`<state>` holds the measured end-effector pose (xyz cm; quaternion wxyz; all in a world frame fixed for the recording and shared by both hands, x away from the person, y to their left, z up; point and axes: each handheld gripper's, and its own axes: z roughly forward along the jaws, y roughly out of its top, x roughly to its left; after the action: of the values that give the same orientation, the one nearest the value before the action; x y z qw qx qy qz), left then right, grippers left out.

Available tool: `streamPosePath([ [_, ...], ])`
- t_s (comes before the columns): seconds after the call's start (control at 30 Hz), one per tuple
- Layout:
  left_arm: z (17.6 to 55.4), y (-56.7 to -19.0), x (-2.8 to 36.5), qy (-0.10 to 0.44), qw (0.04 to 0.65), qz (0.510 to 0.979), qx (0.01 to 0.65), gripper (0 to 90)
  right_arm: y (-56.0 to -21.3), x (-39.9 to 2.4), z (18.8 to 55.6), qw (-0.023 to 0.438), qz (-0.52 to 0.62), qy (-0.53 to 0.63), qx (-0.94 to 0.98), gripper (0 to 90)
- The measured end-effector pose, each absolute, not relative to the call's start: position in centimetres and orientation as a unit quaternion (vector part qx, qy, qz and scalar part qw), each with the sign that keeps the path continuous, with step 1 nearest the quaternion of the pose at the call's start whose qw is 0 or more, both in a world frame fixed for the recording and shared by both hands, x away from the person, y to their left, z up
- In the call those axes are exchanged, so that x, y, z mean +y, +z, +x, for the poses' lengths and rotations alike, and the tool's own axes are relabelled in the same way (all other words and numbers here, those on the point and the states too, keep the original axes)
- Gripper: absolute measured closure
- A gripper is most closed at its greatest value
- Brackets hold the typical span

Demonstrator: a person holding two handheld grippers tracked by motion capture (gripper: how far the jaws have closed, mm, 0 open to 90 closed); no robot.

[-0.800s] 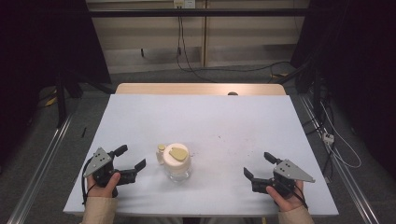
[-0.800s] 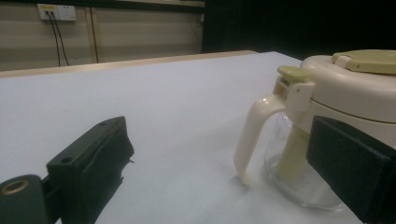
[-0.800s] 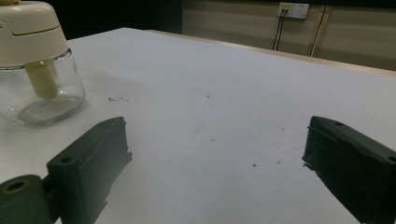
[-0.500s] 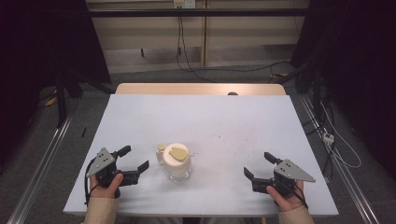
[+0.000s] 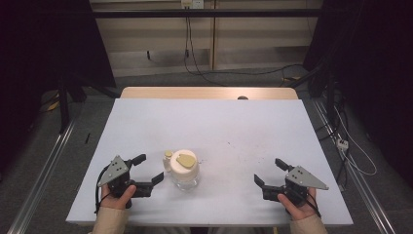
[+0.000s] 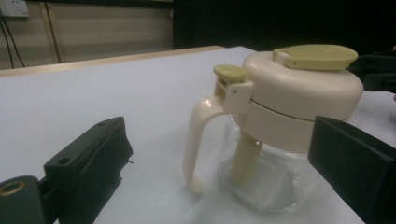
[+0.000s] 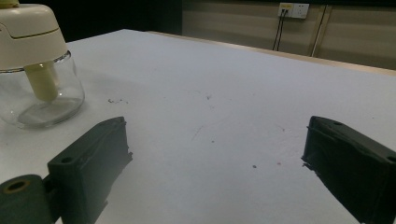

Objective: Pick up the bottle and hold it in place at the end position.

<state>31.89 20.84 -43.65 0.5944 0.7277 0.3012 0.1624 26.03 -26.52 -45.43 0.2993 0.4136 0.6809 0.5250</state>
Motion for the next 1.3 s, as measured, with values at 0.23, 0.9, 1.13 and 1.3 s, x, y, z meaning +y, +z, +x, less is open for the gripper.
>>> streamPosePath([
  [0.23,31.7,-43.7,20.1,0.155,0.592,0.737,0.287,4.5,-45.5,-26.5,26.1,0.299,0.415,0.525,0.681,6.1],
  [0.9,31.3,-43.7,19.0,0.127,0.594,0.748,0.268,5.2,-45.5,-26.5,26.1,0.298,0.414,0.524,0.682,6.4],
  [1.13,31.3,-43.8,18.6,0.118,0.592,0.752,0.267,5.4,-45.5,-26.5,26.1,0.297,0.415,0.524,0.682,6.4],
  [1.3,31.2,-43.8,18.4,0.113,0.590,0.755,0.261,5.5,-45.5,-26.5,26.1,0.297,0.414,0.524,0.682,6.5],
])
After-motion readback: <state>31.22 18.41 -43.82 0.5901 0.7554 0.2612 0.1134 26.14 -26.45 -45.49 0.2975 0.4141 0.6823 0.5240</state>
